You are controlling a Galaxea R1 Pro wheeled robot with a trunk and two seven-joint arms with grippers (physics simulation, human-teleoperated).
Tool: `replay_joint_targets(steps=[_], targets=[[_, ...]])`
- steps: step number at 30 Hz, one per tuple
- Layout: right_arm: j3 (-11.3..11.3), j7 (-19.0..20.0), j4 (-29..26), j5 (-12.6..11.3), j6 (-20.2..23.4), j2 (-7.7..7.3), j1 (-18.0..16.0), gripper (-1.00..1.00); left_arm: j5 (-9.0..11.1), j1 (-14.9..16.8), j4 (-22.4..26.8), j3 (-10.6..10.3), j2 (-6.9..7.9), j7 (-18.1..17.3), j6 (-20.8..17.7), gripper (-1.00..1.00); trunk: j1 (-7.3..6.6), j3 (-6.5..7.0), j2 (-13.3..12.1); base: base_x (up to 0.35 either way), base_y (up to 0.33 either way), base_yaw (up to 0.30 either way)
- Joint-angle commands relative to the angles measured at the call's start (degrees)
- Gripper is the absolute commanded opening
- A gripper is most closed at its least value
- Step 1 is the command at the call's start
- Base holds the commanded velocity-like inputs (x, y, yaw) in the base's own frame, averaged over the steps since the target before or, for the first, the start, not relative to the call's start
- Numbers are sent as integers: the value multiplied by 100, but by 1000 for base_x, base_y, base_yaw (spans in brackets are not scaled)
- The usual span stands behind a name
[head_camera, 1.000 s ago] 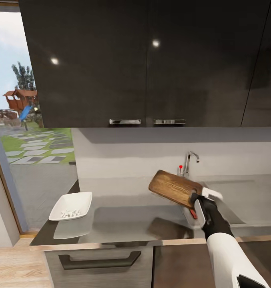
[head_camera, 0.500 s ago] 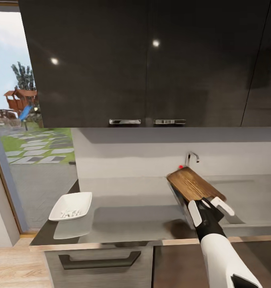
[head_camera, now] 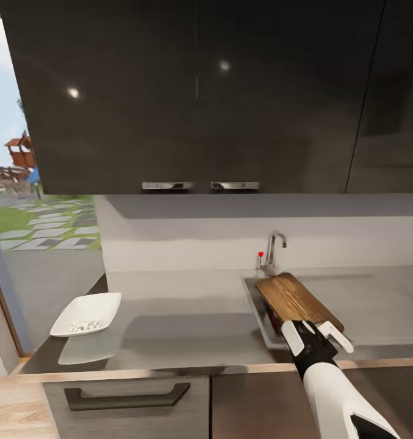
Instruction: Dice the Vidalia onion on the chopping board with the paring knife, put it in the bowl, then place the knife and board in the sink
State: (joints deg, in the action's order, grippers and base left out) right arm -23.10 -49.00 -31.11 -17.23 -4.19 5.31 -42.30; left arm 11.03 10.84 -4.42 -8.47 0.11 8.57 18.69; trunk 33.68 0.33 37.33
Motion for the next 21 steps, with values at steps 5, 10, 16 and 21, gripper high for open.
replay_joint_targets(steps=[5, 10, 16, 21], targets=[[-50, -252, -45, -310, -46, 2, -3, -100, 48, 8, -24, -50, -3, 4, 38, 100, 1, -1, 3, 0, -326, 0], [-51, -422, -61, -342, -47, 25, -4, -100, 48, 6, -24, -50, -3, 4, 38, 100, 1, -1, 3, 18, -113, 0], [-24, -450, -62, -342, -47, 41, -1, -100, 48, 7, -24, -50, -3, 4, 38, 100, 1, -1, 3, 142, -8, 0], [-20, -452, -62, -338, -47, 46, -5, -100, 48, 6, -24, -50, -3, 4, 38, 100, 1, -1, 3, 197, 0, 0]])
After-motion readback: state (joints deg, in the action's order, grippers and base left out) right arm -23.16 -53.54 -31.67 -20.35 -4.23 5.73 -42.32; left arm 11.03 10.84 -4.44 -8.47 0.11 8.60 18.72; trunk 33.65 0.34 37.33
